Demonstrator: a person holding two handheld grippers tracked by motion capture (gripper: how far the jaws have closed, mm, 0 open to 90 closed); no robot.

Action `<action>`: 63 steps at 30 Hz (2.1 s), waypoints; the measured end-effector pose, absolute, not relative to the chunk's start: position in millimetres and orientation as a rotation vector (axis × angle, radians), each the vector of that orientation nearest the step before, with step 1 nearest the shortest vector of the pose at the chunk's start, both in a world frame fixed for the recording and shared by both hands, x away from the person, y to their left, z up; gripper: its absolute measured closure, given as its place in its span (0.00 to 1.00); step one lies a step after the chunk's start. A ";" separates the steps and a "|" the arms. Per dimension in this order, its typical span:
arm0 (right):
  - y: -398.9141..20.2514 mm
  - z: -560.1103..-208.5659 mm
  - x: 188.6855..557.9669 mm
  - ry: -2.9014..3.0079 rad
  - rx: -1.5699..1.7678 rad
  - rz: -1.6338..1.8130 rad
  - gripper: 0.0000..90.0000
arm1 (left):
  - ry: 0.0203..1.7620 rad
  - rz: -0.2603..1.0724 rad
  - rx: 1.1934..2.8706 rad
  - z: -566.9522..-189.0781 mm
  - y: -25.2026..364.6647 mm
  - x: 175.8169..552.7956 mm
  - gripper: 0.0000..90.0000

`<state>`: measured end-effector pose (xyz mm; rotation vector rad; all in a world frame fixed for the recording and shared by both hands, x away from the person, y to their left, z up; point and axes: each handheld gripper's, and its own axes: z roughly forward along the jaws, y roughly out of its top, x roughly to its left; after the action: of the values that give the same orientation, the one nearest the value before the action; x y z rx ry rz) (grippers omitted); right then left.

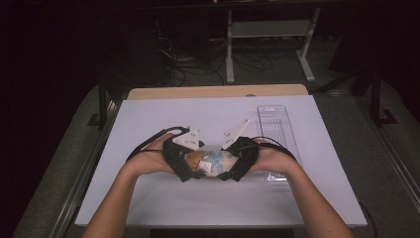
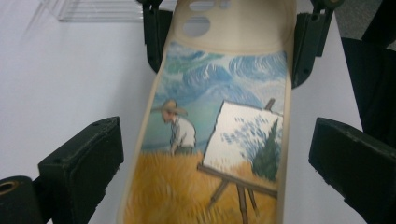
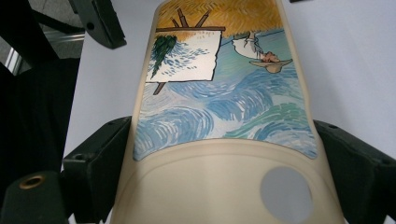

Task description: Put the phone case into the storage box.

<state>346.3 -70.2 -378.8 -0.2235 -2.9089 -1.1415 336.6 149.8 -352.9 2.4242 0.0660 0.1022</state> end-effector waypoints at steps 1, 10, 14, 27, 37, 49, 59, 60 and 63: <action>-71.1 -378.8 346.6 -2.908 -0.229 -1.147 0.11 | 0.072 0.104 2.424 -352.4 150.9 336.9 0.03; -81.7 -376.7 353.1 -2.926 -0.293 -1.156 0.11 | 0.149 0.139 2.395 -351.0 164.2 339.0 0.05; -85.8 -377.1 355.6 -2.919 -0.336 -1.171 0.11 | 0.194 0.161 2.387 -352.6 171.4 339.0 0.05; -97.0 -378.5 361.5 -2.911 -0.452 -1.205 0.11 | 0.356 0.201 2.345 -359.9 193.9 339.1 0.05; -104.2 -378.7 365.0 -2.904 -0.553 -1.225 0.11 | 0.472 0.232 2.316 -371.7 200.5 335.4 0.04; -107.5 -380.5 366.5 -2.912 -0.598 -1.233 0.11 | 0.589 0.276 2.302 -399.0 202.0 324.7 0.02; -107.3 -382.5 366.9 -2.880 -0.657 -1.220 0.11 | 0.655 0.274 2.231 -403.7 199.4 325.1 0.00; -107.3 -382.7 366.9 -2.880 -0.659 -1.220 0.11 | 0.660 0.279 2.229 -403.9 198.7 324.5 0.00; -107.6 -382.5 367.0 -2.882 -0.668 -1.226 0.11 | 0.646 0.299 2.236 -403.2 198.1 323.9 0.00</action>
<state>367.0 -107.6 -382.5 -0.6685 -2.8816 -1.2261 323.9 198.1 -403.2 2.2356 0.6457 0.2985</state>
